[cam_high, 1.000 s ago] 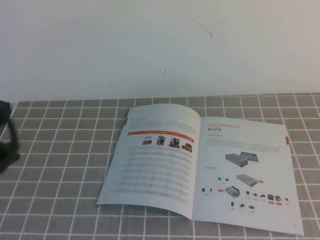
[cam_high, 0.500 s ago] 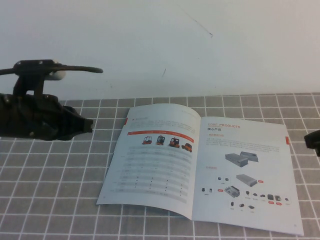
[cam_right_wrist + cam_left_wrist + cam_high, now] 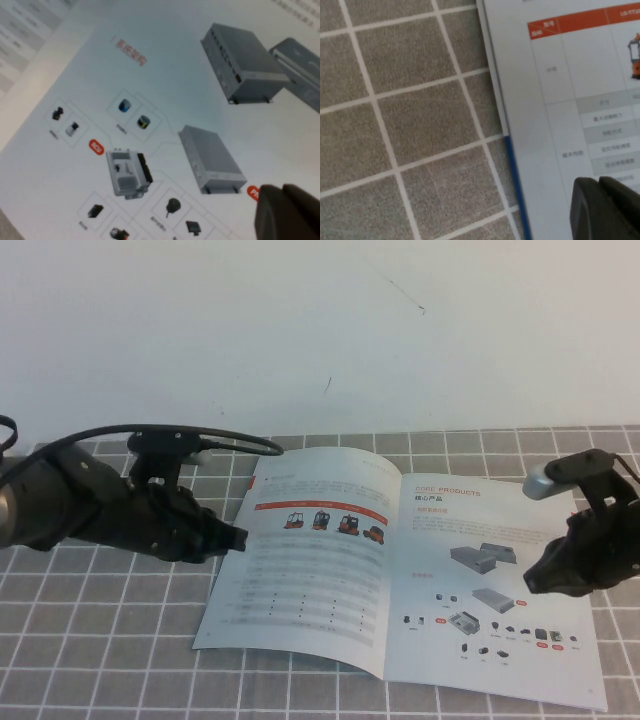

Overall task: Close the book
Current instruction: 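Close the open booklet and leave it lying on the table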

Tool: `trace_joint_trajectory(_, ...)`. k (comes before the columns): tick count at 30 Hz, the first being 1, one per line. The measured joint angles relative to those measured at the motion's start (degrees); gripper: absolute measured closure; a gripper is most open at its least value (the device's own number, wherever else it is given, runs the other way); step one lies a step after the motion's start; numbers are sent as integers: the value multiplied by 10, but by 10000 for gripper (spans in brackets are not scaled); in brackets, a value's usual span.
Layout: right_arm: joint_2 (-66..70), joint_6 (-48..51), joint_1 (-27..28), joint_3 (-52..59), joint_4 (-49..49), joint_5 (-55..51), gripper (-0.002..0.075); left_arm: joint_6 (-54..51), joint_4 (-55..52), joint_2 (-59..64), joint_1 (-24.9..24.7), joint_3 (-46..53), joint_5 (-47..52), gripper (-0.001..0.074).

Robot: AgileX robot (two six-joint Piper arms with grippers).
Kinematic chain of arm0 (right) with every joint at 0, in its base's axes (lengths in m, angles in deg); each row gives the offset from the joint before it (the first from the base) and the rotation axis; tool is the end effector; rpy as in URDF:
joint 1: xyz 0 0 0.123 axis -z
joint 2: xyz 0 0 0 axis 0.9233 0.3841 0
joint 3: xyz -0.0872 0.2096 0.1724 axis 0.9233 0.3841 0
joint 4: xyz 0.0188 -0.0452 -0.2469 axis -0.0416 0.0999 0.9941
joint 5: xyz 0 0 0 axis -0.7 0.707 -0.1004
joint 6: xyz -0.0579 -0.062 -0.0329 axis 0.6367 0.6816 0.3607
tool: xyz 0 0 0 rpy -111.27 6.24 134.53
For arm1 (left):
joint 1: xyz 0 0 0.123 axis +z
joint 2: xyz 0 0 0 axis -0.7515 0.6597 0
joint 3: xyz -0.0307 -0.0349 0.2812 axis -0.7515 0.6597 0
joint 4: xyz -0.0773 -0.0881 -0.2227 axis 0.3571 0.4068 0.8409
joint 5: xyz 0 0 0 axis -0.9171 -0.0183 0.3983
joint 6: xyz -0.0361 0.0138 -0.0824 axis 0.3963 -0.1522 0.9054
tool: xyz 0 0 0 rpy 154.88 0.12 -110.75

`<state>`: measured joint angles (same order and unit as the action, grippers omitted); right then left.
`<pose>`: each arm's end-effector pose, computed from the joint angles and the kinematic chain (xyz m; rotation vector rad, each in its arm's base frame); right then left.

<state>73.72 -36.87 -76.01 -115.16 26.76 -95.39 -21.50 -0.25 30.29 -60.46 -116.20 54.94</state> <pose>0.3302 0.0794 0.1584 -0.6421 2.5838 0.4018 0.3560 -0.0997 0.1872 0.2986 2.4740 -0.4604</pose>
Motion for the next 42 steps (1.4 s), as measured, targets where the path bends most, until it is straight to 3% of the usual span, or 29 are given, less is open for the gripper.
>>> trace_joint_trajectory(14, 65, -21, 0, -9, 48, 18, 727, -2, 2, 39, 0, -3, -131, 739)
trace_joint_trajectory(33, 69, -23, 0, -13, 48, 14, 727, -13, 61, 84, 0, -5, -92, 739)
trace_joint_trajectory(42, 69, -23, 0, -14, 48, 14, 727, -91, 132, 86, -53, -6, -76, 739)
